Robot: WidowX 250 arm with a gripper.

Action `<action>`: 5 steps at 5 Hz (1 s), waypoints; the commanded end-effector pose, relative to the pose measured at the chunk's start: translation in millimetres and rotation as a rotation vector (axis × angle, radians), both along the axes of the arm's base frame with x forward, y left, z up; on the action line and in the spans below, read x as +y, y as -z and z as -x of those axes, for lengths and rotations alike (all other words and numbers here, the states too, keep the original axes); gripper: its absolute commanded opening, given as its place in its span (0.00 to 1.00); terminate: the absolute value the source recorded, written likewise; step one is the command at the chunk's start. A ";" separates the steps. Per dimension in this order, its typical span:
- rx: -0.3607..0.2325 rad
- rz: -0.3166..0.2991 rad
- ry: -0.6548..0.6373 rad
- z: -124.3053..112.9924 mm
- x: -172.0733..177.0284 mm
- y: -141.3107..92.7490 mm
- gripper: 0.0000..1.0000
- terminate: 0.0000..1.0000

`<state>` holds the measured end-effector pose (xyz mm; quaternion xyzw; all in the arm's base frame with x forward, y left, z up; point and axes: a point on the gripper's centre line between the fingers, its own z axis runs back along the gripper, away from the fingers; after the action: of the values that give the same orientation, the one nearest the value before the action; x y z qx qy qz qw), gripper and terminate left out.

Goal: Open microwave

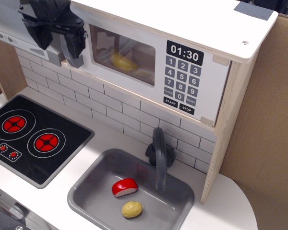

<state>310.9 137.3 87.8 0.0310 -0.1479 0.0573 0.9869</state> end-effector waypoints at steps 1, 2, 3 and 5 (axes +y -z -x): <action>-0.028 -0.033 -0.026 -13.6 7.6 -15.2 1.00 0.00; -0.001 -0.031 0.047 -12.3 3.2 -11.2 0.00 0.00; 0.025 -0.040 0.143 -12.7 1.0 -9.0 0.00 0.00; 0.039 -0.091 0.239 -7.8 -1.8 0.1 0.00 0.00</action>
<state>323.7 136.4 82.4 0.0501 -0.1347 -0.0411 0.9888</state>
